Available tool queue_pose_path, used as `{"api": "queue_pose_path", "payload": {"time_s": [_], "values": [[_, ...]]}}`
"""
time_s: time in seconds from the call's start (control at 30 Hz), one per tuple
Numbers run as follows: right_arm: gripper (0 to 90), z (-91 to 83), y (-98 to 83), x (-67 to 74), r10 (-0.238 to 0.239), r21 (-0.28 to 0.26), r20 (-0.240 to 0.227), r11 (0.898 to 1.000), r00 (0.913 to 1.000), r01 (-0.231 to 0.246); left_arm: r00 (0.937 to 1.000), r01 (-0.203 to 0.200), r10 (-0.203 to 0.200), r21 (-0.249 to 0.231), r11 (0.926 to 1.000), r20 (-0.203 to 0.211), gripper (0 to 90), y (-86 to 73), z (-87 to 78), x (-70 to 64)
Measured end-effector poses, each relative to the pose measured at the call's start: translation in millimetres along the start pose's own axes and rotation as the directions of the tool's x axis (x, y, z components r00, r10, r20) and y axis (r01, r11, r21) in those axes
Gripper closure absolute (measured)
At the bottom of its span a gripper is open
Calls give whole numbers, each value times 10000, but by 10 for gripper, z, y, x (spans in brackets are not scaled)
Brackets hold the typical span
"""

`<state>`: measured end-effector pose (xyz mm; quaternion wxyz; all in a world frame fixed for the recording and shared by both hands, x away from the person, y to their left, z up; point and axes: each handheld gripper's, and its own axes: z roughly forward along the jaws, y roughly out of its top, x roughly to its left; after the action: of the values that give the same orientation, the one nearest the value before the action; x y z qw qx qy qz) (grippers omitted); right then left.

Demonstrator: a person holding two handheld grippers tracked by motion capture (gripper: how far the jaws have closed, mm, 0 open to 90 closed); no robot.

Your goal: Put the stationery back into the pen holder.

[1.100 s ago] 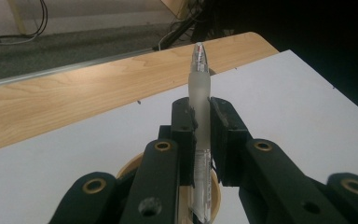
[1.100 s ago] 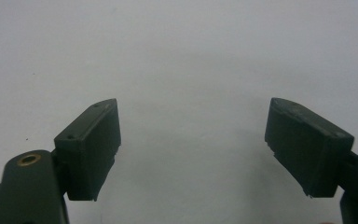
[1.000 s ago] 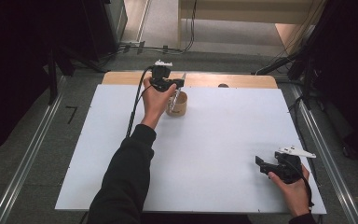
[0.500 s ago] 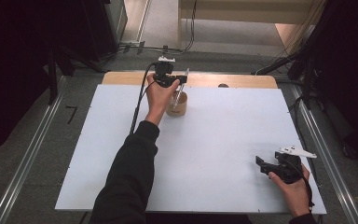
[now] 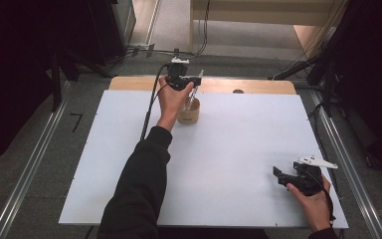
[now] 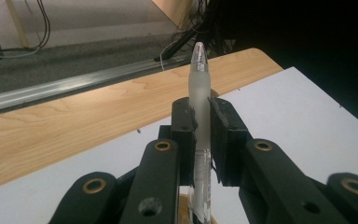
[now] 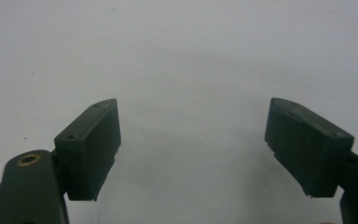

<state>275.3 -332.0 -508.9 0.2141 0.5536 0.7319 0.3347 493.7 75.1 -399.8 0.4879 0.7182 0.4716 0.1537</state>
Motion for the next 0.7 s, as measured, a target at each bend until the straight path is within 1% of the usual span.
{"api": "queue_pose_path", "payload": {"time_s": [0.3,0.57,0.7], "values": [[165,5,-1,4,21,32,-12,10000,10000,-21,9999,47,-49,-228,9997,-100,812,17,5,39],[165,8,-4,0,22,33,-5,10000,10000,-22,9998,197,-200,-282,9994,-98,813,30,42,73],[166,11,-6,-3,49,65,-1,10000,10000,-49,9995,313,-316,-426,9986,-63,812,21,66,93]]}}
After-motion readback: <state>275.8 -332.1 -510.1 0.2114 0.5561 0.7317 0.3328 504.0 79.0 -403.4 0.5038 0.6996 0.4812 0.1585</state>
